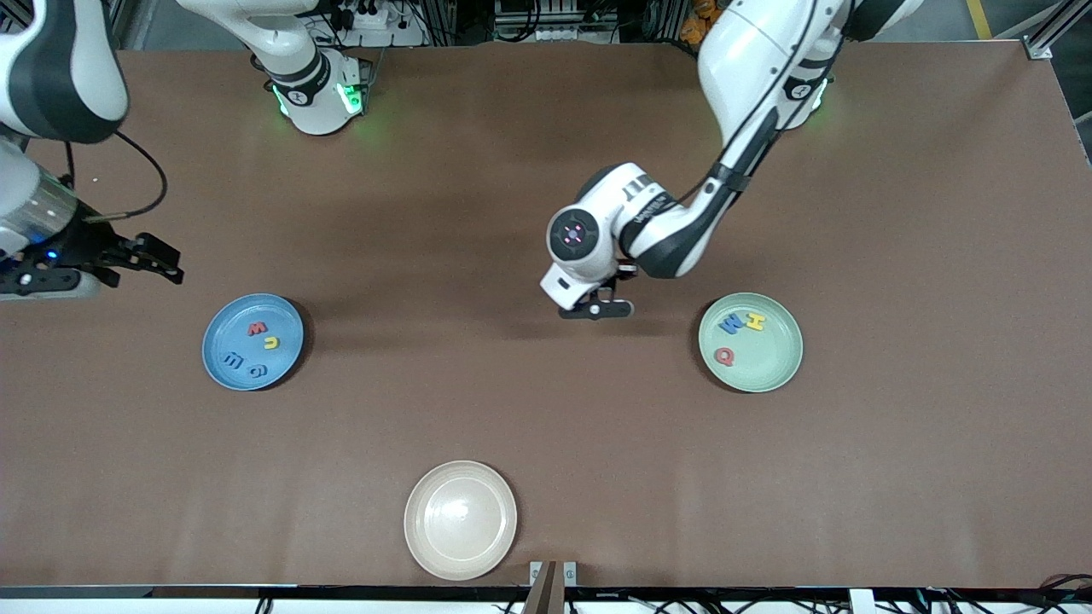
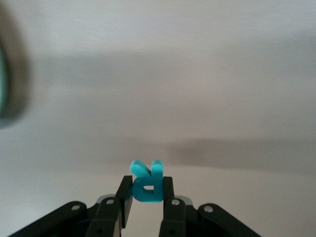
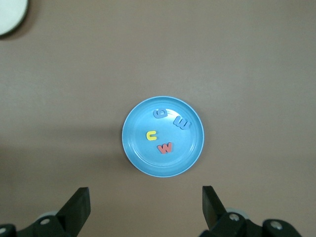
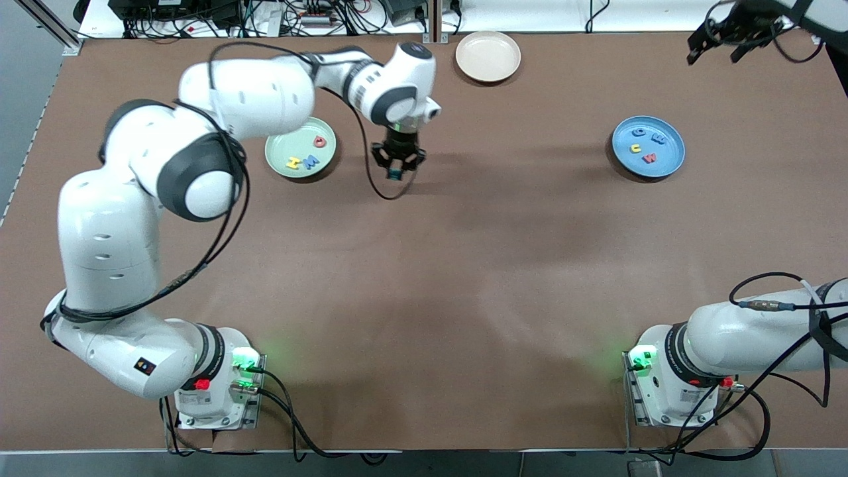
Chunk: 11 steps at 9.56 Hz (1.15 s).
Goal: Sort upper and lower case letters into plates
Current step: 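Carry the teal R onto the green plate and open the left gripper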
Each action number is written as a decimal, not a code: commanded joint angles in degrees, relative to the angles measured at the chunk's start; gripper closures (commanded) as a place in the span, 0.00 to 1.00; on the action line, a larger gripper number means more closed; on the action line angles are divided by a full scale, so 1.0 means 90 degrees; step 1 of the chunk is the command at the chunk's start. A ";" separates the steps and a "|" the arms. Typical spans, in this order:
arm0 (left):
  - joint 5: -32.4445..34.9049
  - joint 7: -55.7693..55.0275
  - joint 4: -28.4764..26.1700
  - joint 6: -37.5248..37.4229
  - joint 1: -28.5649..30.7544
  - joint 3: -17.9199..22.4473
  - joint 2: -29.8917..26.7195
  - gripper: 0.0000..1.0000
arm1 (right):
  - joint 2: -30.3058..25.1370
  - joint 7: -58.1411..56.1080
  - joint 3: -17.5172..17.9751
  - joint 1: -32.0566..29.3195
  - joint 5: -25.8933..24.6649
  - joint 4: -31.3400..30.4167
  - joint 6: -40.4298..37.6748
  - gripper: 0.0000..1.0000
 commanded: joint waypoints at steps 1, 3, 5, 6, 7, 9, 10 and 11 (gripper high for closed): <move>0.0159 0.1095 -0.0757 -0.0315 0.0813 -0.0079 -0.0773 0.98 | 0.0031 0.0091 0.0028 0.0009 -0.0088 0.0779 -0.0766 0.00; 0.0324 0.2374 -0.1306 -0.0286 0.1576 -0.0079 -0.1174 0.96 | 0.0157 0.0091 0.0018 0.0048 -0.0078 0.1541 -0.1373 0.00; 0.0403 0.2983 -0.1687 0.0199 0.2192 -0.0098 -0.1264 0.96 | 0.0158 0.0081 -0.0002 0.0174 -0.0136 0.1865 -0.1774 0.00; 0.0413 0.3266 -0.1901 0.0618 0.2359 -0.0089 -0.1245 0.96 | 0.0158 0.0090 -0.0002 0.0185 -0.0137 0.1983 -0.2018 0.00; 0.0413 0.3568 -0.2116 0.1057 0.2689 -0.0089 -0.1245 0.96 | 0.0158 0.0081 -0.0012 0.0175 -0.0137 0.2110 -0.2242 0.00; 0.0413 0.4807 -0.2118 0.1519 0.3285 -0.0098 -0.1118 0.88 | 0.0168 0.0081 -0.0012 0.0146 -0.0146 0.2354 -0.2615 0.00; 0.0413 0.4879 -0.2080 0.1559 0.3327 -0.0089 -0.1069 0.73 | 0.0168 0.0090 -0.0012 0.0204 -0.0166 0.2365 -0.2625 0.00; 0.0413 0.4880 -0.1973 0.1598 0.3269 -0.0089 -0.0953 0.01 | 0.0168 0.0091 -0.0012 0.0204 -0.0185 0.2413 -0.2625 0.00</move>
